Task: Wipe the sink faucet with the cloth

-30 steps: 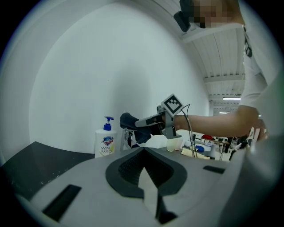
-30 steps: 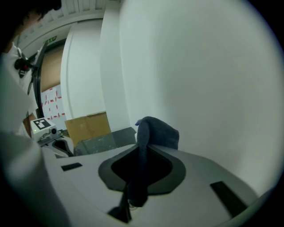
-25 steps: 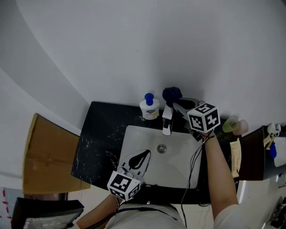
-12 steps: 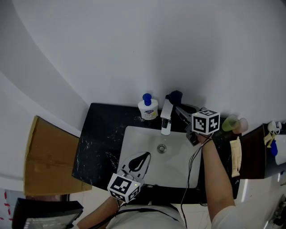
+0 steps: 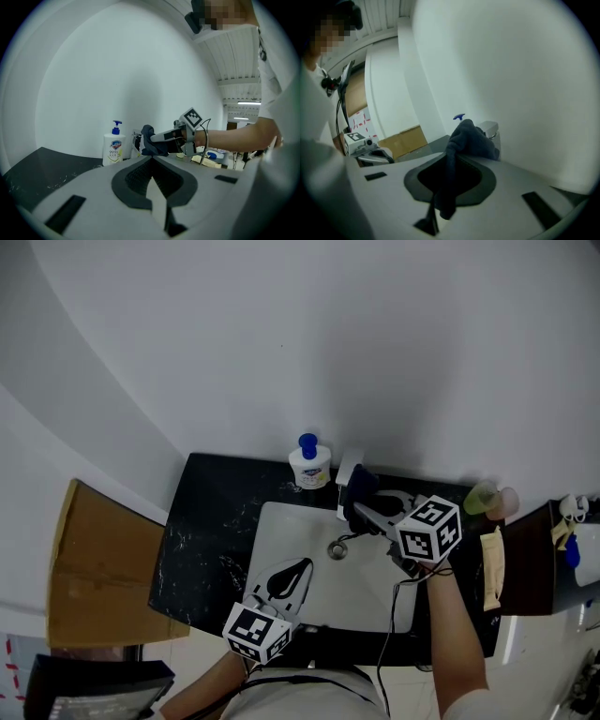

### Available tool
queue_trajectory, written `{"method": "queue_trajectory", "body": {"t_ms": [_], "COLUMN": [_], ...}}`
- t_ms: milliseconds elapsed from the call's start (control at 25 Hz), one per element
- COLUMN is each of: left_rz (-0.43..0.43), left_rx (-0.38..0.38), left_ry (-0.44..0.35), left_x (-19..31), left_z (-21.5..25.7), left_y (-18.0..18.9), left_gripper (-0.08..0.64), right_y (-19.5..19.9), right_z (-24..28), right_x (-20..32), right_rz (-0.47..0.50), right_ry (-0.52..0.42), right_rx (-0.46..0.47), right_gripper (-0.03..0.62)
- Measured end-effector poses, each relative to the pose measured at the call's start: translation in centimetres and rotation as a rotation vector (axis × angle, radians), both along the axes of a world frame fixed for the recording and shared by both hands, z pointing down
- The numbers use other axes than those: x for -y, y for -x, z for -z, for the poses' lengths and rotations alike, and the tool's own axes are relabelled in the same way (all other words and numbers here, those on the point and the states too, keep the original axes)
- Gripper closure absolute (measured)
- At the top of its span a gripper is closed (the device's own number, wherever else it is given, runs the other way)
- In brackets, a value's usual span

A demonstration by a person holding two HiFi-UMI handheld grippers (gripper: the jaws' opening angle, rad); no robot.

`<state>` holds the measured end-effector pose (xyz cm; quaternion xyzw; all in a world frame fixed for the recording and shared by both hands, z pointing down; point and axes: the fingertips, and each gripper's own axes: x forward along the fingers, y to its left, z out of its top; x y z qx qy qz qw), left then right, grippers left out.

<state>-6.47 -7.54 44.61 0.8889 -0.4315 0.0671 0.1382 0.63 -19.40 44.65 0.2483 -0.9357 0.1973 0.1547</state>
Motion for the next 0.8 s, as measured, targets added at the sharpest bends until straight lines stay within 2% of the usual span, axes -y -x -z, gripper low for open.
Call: {"method": "queue_trajectory", "body": {"t_ms": [160,280,560,680,800], "left_rz": [-0.007,-0.009,-0.004,0.001,0.002], "left_rx": [-0.010,-0.011,-0.003,0.004,0.007], "left_ry": [0.001,0.002,0.006,0.013,0.014], "left_x": [-0.1,-0.1,-0.1,-0.1,-0.2], "left_z": [0.0,0.0,-0.2,-0.4,-0.4], "left_y": [-0.4,-0.5,-0.3,-0.1,0.0], "left_gripper": [0.558,0.558,0.558,0.558,0.558], "right_y": [1.5,2.1,2.7,2.8,2.8], "right_z": [-0.9,-2.0,-2.7,-2.8,-2.6], "right_x": [-1.5,-1.4,0.9,1.7,2.2], "right_rz": [0.050,0.043,-0.030,-0.022,-0.010], "right_ry": [-0.058,-0.083,-0.129,-0.234,-0.425], "right_rx": [-0.137,-0.233,-0.288,-0.339,-0.442], "right_gripper": [0.540,0.540,0.540,0.540,0.540]}}
